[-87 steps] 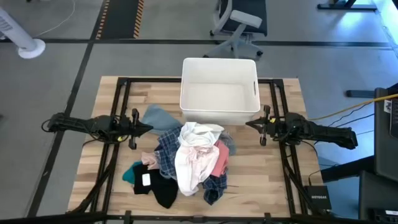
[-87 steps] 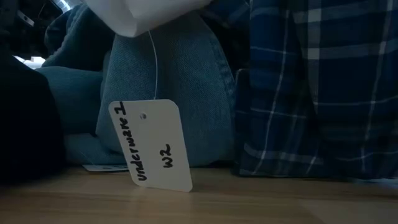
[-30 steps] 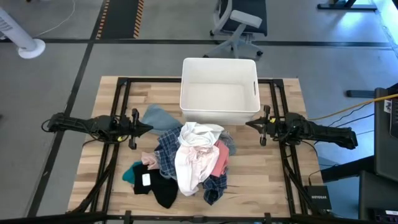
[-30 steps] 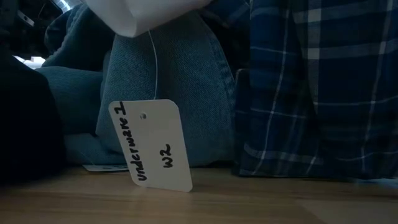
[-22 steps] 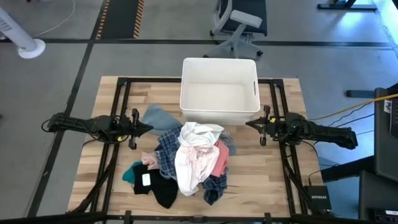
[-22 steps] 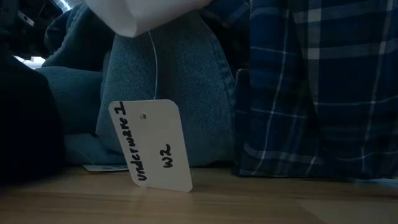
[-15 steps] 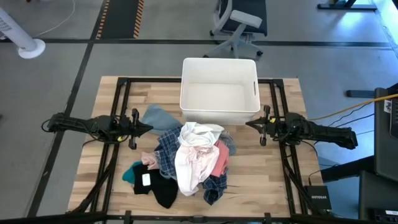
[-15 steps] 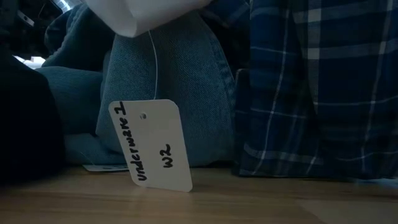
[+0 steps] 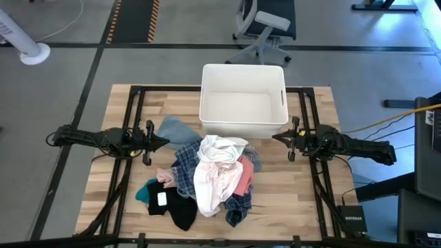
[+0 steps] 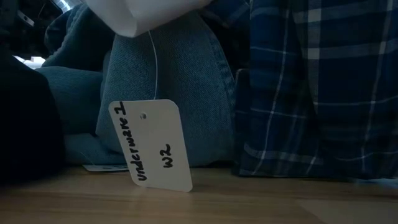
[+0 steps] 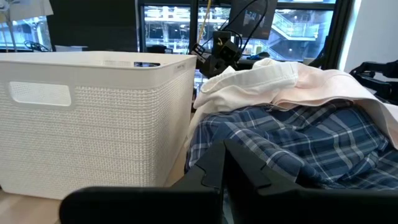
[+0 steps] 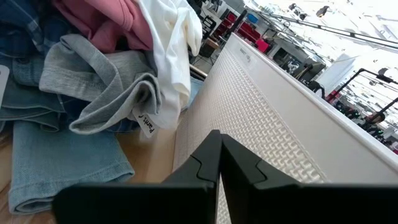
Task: Sort clothes
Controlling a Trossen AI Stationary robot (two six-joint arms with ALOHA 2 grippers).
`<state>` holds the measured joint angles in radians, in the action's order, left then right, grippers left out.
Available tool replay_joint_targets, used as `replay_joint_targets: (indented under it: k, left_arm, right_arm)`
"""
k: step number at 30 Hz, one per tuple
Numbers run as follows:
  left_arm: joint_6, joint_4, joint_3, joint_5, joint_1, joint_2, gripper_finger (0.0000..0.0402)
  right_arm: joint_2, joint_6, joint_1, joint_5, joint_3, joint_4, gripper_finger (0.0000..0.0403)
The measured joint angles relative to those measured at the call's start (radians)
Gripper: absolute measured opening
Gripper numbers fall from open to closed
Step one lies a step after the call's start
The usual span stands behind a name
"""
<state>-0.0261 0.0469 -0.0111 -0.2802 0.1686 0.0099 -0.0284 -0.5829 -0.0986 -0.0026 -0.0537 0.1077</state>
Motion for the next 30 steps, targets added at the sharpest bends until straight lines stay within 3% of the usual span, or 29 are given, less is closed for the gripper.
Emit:
replay_joint_targets:
  k: [3, 8, 16, 22, 30]
  left_arm:
    - [0.0, 0.0, 0.0, 0.0, 0.0, 0.0, 0.0001]
    - [0.0, 0.0, 0.0, 0.0, 0.0, 0.0, 0.0001]
    - [0.0, 0.0, 0.0, 0.0, 0.0, 0.0, 0.0001]
    - [0.0, 0.0, 0.0, 0.0, 0.0, 0.0, 0.0001]
    - [0.0, 0.0, 0.0, 0.0, 0.0, 0.0, 0.0001]
  right_arm:
    - [0.0, 0.016, 0.0, 0.026, 0.001, -0.078, 0.0019]
    - [0.0, 0.313, 0.0, -0.016, 0.001, -0.329, 0.0019]
    - [-0.011, 0.345, 0.0, -0.036, -0.005, -0.733, 0.0019]
    - [-0.069, 0.331, 0.0, -0.064, -0.134, -0.684, 0.0019]
    - [-0.342, 0.21, 0.0, -0.122, -0.412, -0.544, 0.0019]
